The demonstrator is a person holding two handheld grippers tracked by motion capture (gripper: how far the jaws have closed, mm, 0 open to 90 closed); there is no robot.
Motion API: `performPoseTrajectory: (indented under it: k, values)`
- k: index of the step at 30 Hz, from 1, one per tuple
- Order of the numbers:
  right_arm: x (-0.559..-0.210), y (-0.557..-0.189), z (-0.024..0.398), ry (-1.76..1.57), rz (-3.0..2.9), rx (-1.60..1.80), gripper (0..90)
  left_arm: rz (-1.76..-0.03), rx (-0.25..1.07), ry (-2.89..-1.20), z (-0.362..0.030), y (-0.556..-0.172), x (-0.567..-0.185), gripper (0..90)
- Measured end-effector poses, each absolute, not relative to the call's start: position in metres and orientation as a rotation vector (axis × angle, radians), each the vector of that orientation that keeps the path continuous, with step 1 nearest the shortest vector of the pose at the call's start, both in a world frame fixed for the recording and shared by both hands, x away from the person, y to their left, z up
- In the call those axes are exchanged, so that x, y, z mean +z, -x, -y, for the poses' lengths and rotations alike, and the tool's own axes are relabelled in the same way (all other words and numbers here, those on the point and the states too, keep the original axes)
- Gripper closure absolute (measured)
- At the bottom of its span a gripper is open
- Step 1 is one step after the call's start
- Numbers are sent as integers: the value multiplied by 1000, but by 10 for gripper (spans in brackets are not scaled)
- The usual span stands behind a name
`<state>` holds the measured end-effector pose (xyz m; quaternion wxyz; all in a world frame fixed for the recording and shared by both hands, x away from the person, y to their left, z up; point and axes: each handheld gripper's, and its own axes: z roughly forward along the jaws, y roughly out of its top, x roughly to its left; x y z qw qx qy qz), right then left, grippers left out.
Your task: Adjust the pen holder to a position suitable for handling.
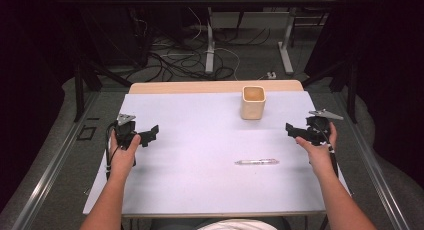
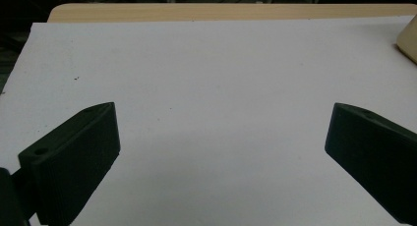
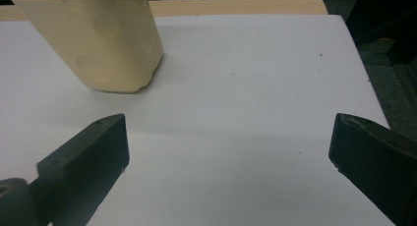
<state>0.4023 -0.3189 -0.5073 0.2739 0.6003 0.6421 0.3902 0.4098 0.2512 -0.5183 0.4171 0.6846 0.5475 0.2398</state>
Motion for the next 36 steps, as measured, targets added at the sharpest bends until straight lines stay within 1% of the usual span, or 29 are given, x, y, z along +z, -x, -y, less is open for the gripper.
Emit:
performPoseTrajectory:
  k: [5, 7, 8, 12, 16, 25, 31, 36]
  values:
    - [-506, -402, 315, -1590, -1745, 1048, 34, -1384, 596, -1709, -251, -411, -519, 1]
    - [-505, -403, 315, -1581, -1752, 1047, 74, -1392, 592, -1693, -251, -411, -520, 1]
    - [-504, -403, 314, -1586, -1750, 1045, 80, -1394, 584, -1696, -252, -411, -519, 1]
    - [-502, -407, 312, -1559, -1774, 1022, 82, -1403, 583, -1698, -252, -411, -521, 1]
    - [-500, -409, 308, -1531, -1804, 1008, 153, -1411, 584, -1691, -254, -412, -522, 1]
    - [-496, -422, 295, -1490, -1868, 958, 179, -1405, 577, -1706, -253, -409, -522, 1]
    - [-480, -434, 284, -1469, -1923, 921, 225, -1406, 574, -1694, -253, -410, -522, 1]
    - [-468, -442, 277, -1445, -1951, 948, 228, -1413, 571, -1702, -253, -410, -523, 1]
